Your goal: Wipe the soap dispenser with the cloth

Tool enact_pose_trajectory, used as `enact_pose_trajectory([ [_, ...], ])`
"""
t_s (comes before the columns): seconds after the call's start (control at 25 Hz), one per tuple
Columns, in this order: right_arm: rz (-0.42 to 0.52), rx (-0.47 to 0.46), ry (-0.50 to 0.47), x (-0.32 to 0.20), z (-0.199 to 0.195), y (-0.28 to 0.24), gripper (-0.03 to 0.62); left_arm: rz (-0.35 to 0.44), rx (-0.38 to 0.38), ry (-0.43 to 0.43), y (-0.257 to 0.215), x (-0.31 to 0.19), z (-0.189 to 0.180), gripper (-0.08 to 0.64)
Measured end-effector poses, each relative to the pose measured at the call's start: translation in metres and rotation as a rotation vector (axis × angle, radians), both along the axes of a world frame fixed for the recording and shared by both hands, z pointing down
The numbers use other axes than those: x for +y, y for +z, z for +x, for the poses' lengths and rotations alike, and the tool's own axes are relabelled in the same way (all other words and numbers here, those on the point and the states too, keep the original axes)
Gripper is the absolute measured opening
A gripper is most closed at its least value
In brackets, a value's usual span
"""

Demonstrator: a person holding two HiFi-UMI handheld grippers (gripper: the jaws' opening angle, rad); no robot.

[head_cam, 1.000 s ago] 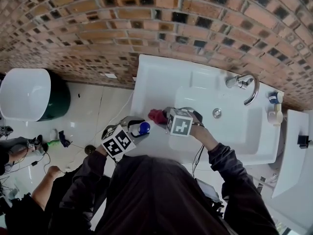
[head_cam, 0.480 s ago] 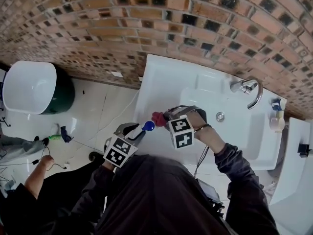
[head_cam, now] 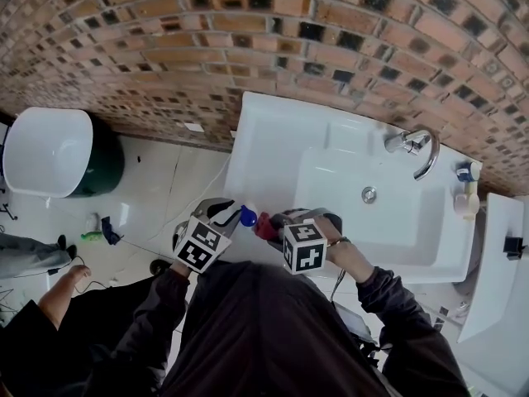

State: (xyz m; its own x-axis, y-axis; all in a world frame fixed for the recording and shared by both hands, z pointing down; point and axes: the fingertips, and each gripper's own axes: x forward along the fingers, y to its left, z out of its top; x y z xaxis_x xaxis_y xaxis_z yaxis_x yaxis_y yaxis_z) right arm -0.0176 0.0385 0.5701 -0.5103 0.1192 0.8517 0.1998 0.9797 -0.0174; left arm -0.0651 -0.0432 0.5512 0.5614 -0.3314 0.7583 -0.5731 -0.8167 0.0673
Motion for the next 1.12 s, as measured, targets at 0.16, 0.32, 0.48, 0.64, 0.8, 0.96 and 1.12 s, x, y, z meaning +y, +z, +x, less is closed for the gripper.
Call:
enact_pose_trajectory([
  [0.16, -0.094, -0.071, 0.167, -0.009, 0.006, -0.011, 0.069, -0.004, 0.007, -0.007, -0.004, 0.001, -0.006, 0.106],
  [0.32, -0.372, -0.296, 0.484, -0.04, 0.019, -0.04, 0.069, -0.041, 0.058, 0.009, -0.01, 0.019, -0.01, 0.141],
  [0.48, -0.675, -0.513, 0.647, -0.064, 0.014, -0.067, 0.067, -0.091, 0.117, 0.068, -0.008, 0.038, 0.004, 0.163],
  [0.64, -0.716, -0.448, 0.684, -0.069, 0.008, -0.039, 0.067, -0.105, 0.128, 0.083, -0.003, 0.042, 0.015, 0.169],
  [0.8, -0.744, -0.379, 0.749, -0.068, 0.002, -0.004, 0.067, -0.109, 0.128, 0.083, -0.003, 0.041, 0.017, 0.17],
  [0.96, -0.734, -0.287, 0.798, -0.065, 0.001, 0.036, 0.067, -0.114, 0.137, 0.075, -0.004, 0.042, 0.016, 0.17],
  [1.12, -0.675, -0.201, 0.804, -0.065, 0.002, 0.062, 0.067, -0.112, 0.14, 0.077, -0.004, 0.041, 0.016, 0.17],
])
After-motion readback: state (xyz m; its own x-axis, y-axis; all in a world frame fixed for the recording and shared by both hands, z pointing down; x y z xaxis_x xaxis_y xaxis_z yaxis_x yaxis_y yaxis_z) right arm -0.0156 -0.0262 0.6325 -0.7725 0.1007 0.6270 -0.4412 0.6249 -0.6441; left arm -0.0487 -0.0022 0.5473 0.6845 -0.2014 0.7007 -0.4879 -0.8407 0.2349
